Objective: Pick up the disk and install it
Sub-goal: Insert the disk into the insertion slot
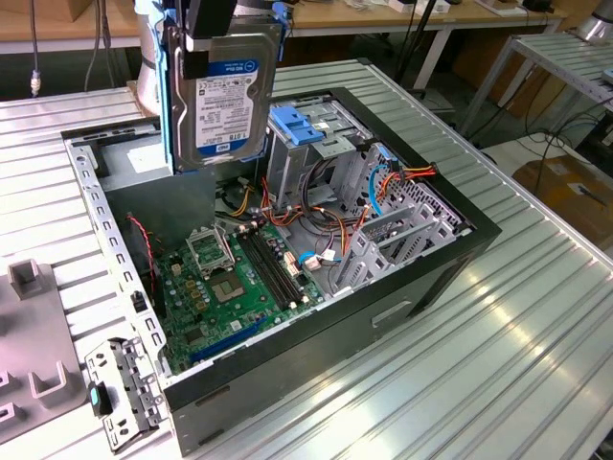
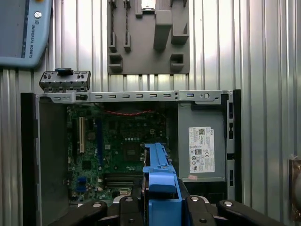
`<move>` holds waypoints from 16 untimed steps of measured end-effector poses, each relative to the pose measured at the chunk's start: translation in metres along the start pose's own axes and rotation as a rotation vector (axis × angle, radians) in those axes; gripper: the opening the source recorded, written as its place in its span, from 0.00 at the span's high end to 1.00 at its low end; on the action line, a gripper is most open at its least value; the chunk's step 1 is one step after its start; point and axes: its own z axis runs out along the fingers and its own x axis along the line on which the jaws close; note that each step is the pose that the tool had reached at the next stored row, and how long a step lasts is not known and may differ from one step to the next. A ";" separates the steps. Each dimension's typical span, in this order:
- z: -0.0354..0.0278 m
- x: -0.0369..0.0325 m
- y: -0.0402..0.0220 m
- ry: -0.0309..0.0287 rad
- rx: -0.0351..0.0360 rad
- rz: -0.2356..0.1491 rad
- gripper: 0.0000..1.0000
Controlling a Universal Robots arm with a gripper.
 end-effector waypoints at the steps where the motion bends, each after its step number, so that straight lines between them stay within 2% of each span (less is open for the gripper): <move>1: 0.0002 0.0030 -0.0001 -0.0001 0.0001 0.000 0.63; 11: 0.0012 0.0354 -0.0007 -0.0001 0.0001 -0.001 0.63; 16: 0.0014 0.0432 -0.0015 -0.0001 0.0001 -0.001 0.63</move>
